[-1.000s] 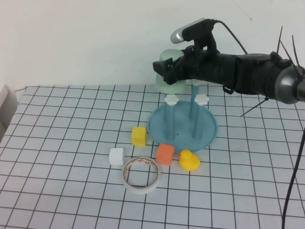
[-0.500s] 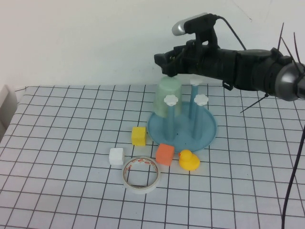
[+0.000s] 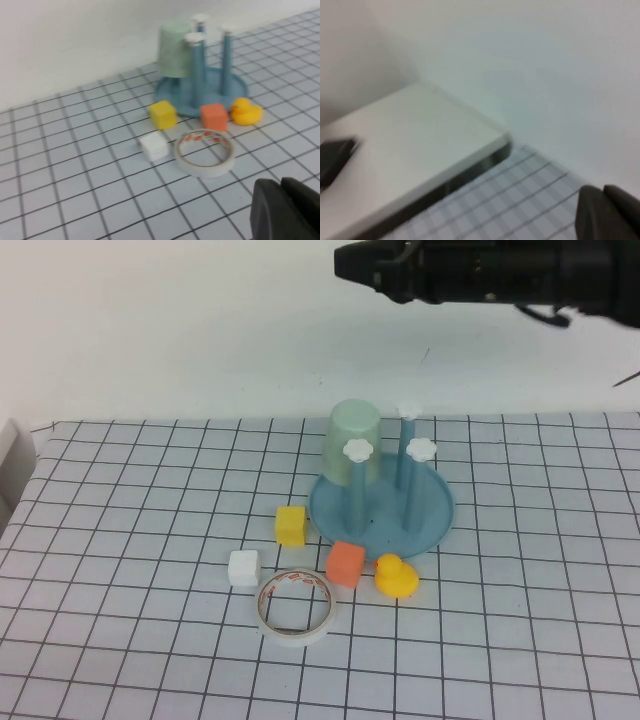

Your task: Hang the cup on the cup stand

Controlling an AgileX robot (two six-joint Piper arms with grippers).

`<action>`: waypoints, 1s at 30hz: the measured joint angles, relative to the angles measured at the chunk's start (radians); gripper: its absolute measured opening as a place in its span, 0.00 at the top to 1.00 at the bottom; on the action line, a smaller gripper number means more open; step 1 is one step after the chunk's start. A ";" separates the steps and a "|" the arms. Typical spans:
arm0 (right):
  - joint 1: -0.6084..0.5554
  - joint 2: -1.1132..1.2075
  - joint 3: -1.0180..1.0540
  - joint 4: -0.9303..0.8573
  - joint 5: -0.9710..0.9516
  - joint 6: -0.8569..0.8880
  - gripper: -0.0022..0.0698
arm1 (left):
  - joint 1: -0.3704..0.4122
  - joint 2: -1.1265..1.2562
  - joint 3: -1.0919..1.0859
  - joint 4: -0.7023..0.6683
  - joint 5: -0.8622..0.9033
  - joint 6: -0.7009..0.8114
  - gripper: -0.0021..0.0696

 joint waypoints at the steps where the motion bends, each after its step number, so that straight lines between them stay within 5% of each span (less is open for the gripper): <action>1: -0.004 -0.024 0.000 -0.061 0.048 0.047 0.96 | 0.000 0.000 0.000 0.031 0.004 -0.046 0.97; 7: -0.013 -0.198 0.045 -0.314 0.229 0.243 0.96 | 0.000 0.000 0.000 0.097 0.021 -0.126 0.97; 30: -0.013 -1.284 1.014 -0.328 0.041 0.176 0.96 | 0.000 0.000 0.000 0.109 0.024 -0.128 0.97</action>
